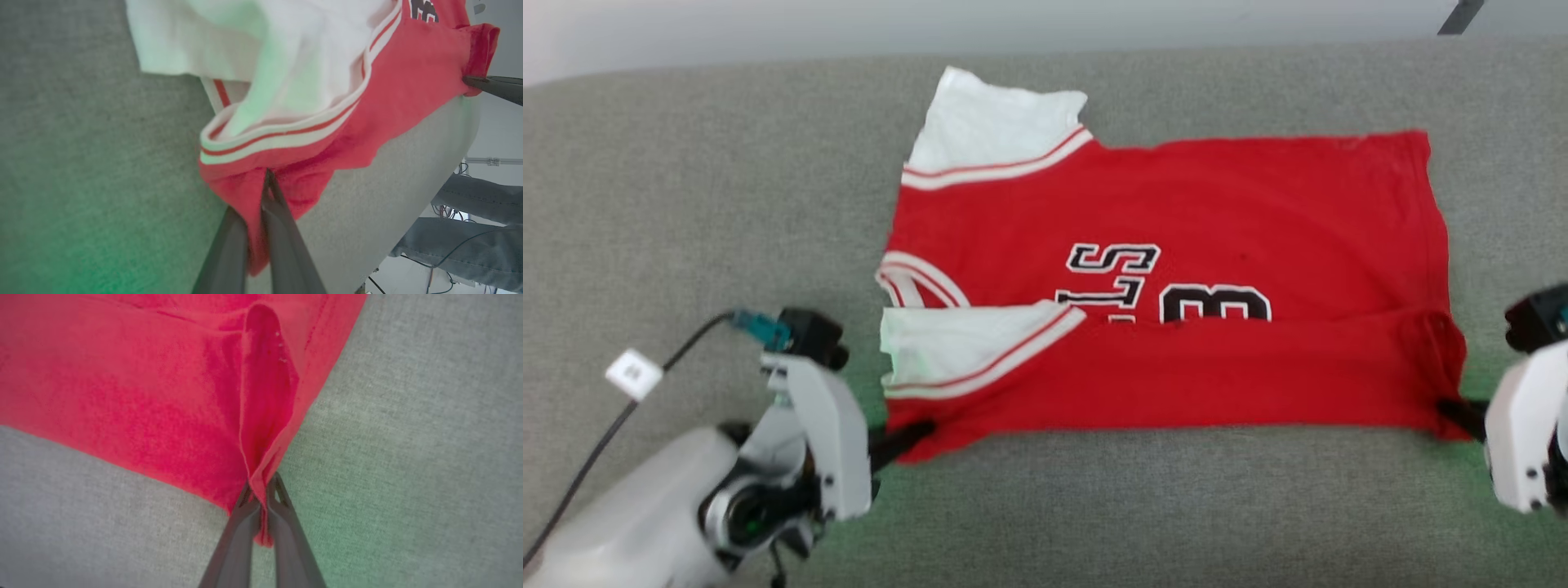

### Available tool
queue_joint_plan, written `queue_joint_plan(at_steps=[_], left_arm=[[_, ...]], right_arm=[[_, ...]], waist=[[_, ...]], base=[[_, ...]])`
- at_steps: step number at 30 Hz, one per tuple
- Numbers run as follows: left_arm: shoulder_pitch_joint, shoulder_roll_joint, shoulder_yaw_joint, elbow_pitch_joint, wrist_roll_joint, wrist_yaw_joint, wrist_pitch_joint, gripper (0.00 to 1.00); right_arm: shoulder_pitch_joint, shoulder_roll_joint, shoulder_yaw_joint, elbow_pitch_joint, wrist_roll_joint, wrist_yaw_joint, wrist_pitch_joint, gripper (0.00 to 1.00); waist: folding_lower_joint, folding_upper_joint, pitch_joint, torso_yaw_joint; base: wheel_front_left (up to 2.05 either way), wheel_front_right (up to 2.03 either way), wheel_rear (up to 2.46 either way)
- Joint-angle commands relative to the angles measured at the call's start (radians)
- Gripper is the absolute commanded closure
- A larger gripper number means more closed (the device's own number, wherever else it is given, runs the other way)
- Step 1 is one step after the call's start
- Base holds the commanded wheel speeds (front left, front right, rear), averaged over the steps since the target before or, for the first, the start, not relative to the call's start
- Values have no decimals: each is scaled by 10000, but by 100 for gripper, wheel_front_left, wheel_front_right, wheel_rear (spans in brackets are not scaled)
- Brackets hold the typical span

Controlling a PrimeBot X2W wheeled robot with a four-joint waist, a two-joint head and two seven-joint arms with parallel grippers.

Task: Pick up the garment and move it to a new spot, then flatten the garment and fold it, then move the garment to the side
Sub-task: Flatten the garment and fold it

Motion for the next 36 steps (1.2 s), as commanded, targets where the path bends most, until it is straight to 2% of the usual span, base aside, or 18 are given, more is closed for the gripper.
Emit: queue_joint_plan(at_steps=[1,2,5,11,12,13,14,20,24,28,31,33,36], left_arm=[[478,268,-68,-196,-48,134,-50,100],[478,268,-68,-196,-48,134,-50,100],[998,786,28,-1033,-218,295,-225,100],[1979,1646,141,-2738,-431,853,-581,100],[2088,1714,139,-2915,-404,961,-648,95],[2164,1754,193,-3094,-403,1070,-787,42],[2244,1782,274,-3202,-458,1177,-927,0],[2381,2019,833,-3807,-220,1455,-2034,0],[2139,2115,1372,-3810,177,1630,-3047,0],[1498,1850,1593,-3444,781,1607,-3548,0],[561,1649,1613,-2850,1645,1749,-3731,0],[-159,1285,1945,-2323,1832,1799,-4043,0],[-1290,1051,2322,-1367,2143,1851,-4265,0]], right_arm=[[367,-197,10,-182,101,-4,-65,100],[367,-197,10,-182,101,-4,-65,100],[845,-504,-202,-645,267,-4,-149,100],[1824,-835,-608,-1318,445,-7,-150,100],[1951,-831,-707,-1368,434,-7,-183,88],[2052,-819,-819,-1449,400,-7,-267,51],[2114,-730,-1006,-1501,395,-7,-416,0],[2226,64,-2220,-2044,168,-5,-1609,0],[1833,991,-2837,-2307,-618,-5,-3018,0],[1389,2025,-3251,-2189,-1661,-5,-4593,0],[1024,2511,-3276,-2199,-2304,-5,-5498,0],[819,2783,-3350,-2264,-2558,-5,-5992,0],[630,3230,-3479,-2384,-2771,-5,-6565,0]], waist=[[0,0,-167,-8],[0,0,-167,-8],[0,0,-249,-52],[0,0,-315,-109],[0,0,-317,-110],[0,0,-322,-102],[0,0,-324,-97],[0,0,-308,-110],[0,0,-246,-197],[0,0,-89,-318],[0,0,170,-529],[0,0,414,-789],[0,0,832,-1305]], base=[[0,0,0],[0,0,0],[0,0,0],[0,0,0],[0,0,0],[0,0,0],[0,0,0],[0,0,0],[0,0,0],[0,0,0],[0,0,0],[0,0,0],[0,0,0]])
